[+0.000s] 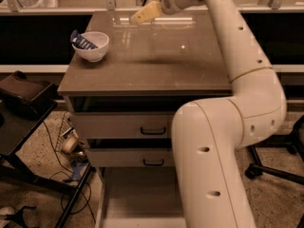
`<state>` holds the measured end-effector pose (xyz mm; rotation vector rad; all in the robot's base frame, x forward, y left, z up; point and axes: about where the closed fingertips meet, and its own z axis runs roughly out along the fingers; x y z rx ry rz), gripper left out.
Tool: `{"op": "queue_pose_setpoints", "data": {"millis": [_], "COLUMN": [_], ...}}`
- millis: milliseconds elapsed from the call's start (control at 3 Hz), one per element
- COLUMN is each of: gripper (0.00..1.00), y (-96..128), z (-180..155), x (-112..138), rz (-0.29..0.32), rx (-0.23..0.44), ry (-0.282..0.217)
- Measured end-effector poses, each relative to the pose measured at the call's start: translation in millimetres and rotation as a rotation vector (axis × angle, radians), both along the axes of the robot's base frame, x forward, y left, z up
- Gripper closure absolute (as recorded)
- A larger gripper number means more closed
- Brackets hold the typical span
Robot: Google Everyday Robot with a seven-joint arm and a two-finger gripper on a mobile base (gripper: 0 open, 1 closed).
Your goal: Place rxbar blueberry into white bowl
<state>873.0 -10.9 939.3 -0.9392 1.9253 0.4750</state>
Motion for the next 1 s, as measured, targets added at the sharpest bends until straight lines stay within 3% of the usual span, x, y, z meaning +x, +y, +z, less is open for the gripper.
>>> {"op": "queue_pose_setpoints", "data": {"millis": [333,667,1000], "gripper": [0.0,0.0,0.0], "y": [-105.6,-168.1,-234.8], "z": [29.2,100.9,182.3], "x": [0.6,-21.4,-77.0], "rz": [-0.263,-0.44,-0.605], "rx": [-0.006,0.054,0.176], "ry": [0.002,-0.104,-0.232]}}
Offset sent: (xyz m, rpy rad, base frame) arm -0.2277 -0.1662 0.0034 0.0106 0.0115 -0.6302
